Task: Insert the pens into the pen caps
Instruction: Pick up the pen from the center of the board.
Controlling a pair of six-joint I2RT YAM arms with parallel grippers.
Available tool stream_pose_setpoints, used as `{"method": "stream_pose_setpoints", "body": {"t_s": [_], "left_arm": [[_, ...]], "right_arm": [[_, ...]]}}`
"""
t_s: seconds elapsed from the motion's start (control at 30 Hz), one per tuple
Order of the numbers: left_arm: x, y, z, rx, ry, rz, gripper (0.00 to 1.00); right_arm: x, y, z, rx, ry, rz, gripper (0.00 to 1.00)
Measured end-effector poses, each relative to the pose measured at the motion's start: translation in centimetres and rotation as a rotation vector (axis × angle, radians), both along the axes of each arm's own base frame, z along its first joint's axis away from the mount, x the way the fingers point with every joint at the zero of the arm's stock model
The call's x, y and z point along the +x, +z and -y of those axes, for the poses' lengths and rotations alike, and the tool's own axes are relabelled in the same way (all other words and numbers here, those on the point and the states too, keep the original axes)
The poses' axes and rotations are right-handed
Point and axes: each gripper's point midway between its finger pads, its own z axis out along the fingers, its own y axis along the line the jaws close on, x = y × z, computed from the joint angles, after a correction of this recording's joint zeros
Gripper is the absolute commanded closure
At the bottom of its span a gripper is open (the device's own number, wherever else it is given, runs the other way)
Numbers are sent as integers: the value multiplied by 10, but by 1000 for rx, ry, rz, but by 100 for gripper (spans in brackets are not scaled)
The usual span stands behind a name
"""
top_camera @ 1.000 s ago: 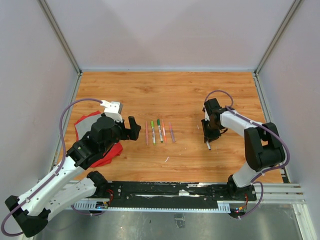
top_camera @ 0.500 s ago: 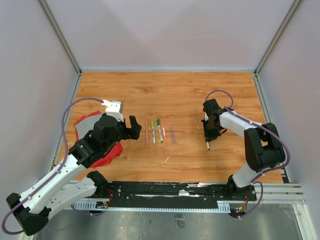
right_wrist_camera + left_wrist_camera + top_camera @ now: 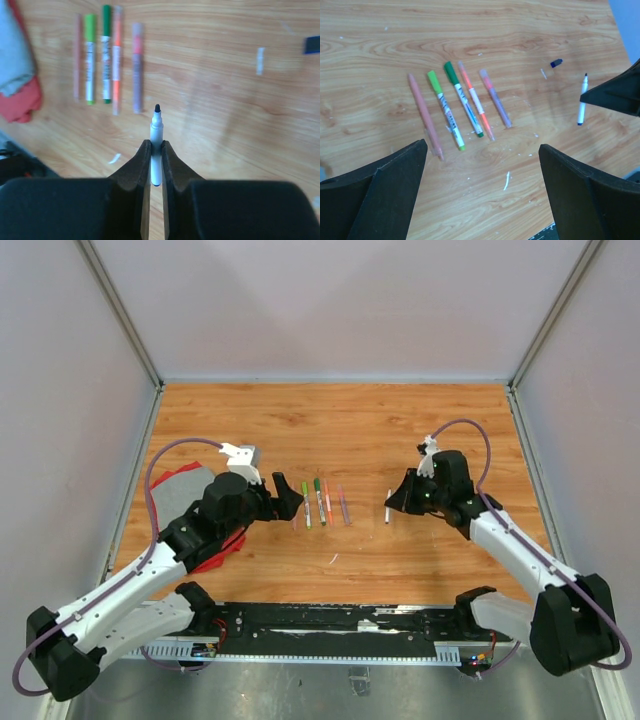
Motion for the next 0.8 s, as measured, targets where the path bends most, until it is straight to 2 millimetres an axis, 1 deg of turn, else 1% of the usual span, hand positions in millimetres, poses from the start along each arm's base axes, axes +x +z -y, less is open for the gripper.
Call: {"method": "stream_pose_setpoints", "body": {"t_s": [0.1,0.17,0.27,0.37,0.47,0.57,0.63,0.8], "left_arm": [[-1,1,14,-45,-33,7,3],[-5,3,26,-66,-68,12,3],[-12,8,50,-104,-134,26,4],[-18,9,68,-130,-187,31,7],[-22,10,79,-154,-226,36,10],[-26,15,88,-185,-262,48,13],[-28,17,94,-204,-289,55,16],[-33,21,107,-235,-343,61,24]], "right_arm": [[-8,11,-16,130,7,43,99],[-11,21,-26,198,12,76,99],[-15,41,-43,287,33,135,99],[-20,62,-59,370,56,204,99],[-28,77,-71,438,70,257,99],[-33,84,-79,487,71,285,99],[-33,90,-83,515,67,299,99],[-33,113,-91,586,66,355,99]]}}
